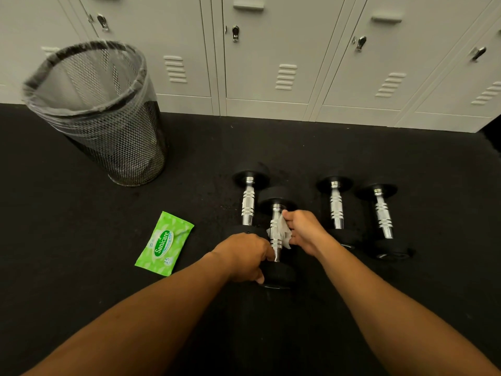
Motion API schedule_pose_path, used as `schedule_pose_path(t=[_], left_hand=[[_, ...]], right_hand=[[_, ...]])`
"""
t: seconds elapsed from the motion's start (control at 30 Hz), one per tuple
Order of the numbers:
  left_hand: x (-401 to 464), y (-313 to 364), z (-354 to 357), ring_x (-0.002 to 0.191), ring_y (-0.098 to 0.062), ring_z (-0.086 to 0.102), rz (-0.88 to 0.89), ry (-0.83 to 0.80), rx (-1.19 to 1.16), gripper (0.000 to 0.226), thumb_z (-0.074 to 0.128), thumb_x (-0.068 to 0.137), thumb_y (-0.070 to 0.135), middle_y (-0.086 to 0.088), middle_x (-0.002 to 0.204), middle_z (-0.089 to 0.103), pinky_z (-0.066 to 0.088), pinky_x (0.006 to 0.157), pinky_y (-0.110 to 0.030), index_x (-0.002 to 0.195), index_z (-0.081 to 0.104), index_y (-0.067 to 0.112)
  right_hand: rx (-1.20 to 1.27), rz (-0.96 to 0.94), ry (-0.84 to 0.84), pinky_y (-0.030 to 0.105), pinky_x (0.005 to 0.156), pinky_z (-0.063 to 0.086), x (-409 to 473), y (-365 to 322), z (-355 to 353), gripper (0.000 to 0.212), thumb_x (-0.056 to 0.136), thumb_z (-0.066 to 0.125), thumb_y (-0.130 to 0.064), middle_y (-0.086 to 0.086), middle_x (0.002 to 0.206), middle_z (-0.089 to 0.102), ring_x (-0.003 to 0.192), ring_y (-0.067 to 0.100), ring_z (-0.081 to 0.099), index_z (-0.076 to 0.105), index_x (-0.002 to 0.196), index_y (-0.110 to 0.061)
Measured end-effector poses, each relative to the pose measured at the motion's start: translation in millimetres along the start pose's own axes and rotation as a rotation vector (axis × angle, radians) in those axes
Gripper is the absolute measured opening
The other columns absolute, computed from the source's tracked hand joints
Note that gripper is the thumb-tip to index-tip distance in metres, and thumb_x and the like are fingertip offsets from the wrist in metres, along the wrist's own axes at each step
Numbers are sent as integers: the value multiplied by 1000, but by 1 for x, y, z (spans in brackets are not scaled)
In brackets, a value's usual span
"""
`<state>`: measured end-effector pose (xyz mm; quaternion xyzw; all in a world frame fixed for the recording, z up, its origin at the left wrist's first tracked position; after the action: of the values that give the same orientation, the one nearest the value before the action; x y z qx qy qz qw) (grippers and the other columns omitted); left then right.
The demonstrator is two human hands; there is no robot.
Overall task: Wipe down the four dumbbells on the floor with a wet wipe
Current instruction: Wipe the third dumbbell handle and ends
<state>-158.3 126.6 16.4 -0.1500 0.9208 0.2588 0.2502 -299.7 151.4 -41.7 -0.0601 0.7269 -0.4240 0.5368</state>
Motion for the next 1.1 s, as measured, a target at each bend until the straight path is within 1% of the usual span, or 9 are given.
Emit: schedule_pose_path(t=[0.17,0.27,0.37,0.43,0.53,0.63,0.83,0.97,1.1], left_hand=[[1,0,1,115,-18,58,-5,0,2,54,78,84,32,5,127,60,49,97,-40,134,59,28],[2,1,2,115,-18,59,-7,8,-9,54,79,83,32,5,127,60,50,97,-40,134,59,28],[4,2,3,115,-18,59,-10,16,-35,54,79,83,32,5,127,60,49,97,-39,133,60,30],[5,4,3,116,-18,58,-5,11,-43,53,78,84,32,5,128,60,48,96,-38,133,59,29],[7,7,1,116,-18,58,2,13,-38,54,78,84,32,5,128,60,48,97,-38,134,59,29],[7,9,1,116,-19,58,2,7,-44,54,79,84,32,5,128,60,49,99,-41,134,59,30],[7,9,2,114,-17,58,8,-4,-32,53,78,84,32,6,127,60,49,98,-38,133,59,30],[6,9,1,115,-17,59,-5,0,-11,54,78,84,32,6,128,60,49,97,-37,135,58,29],[5,8,2,116,-19,59,-21,12,-19,55,78,83,32,6,129,61,49,99,-40,134,59,32]], right_hand=[[-29,45,1,52,91,54,1,-10,9,20,92,61,-13,18,85,76,82,34,73,66,103,2],[37,47,-5,50,83,57,4,-3,14,19,95,60,-8,18,83,74,78,33,71,65,106,7],[162,36,36,52,89,56,5,5,9,18,100,54,-8,18,87,74,80,31,71,67,97,4],[214,14,85,52,91,55,5,9,2,21,102,50,-10,20,94,73,84,31,71,67,101,4],[235,-7,140,51,89,55,-2,10,-7,23,104,45,-9,18,88,72,79,30,70,65,97,0],[111,-40,111,54,90,56,-12,8,-9,32,104,39,-7,20,85,75,82,36,72,68,92,-3],[-275,-13,24,57,88,55,-37,4,-17,26,89,46,4,33,114,65,106,42,67,65,106,10],[-412,27,2,45,79,60,-50,-11,-5,21,91,44,2,19,88,67,83,30,67,65,93,4],[-240,71,19,41,59,54,-47,-12,0,29,91,34,11,17,75,63,68,30,62,59,79,1]])
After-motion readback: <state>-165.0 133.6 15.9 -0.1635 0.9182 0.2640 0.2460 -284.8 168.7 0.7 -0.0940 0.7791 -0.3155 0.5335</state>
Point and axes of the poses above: each hand's wrist, its own x-axis towards the middle knuckle, its own z-axis out of the palm, y = z × x, the point moved 8 cm from there along x, towards the middle knuckle
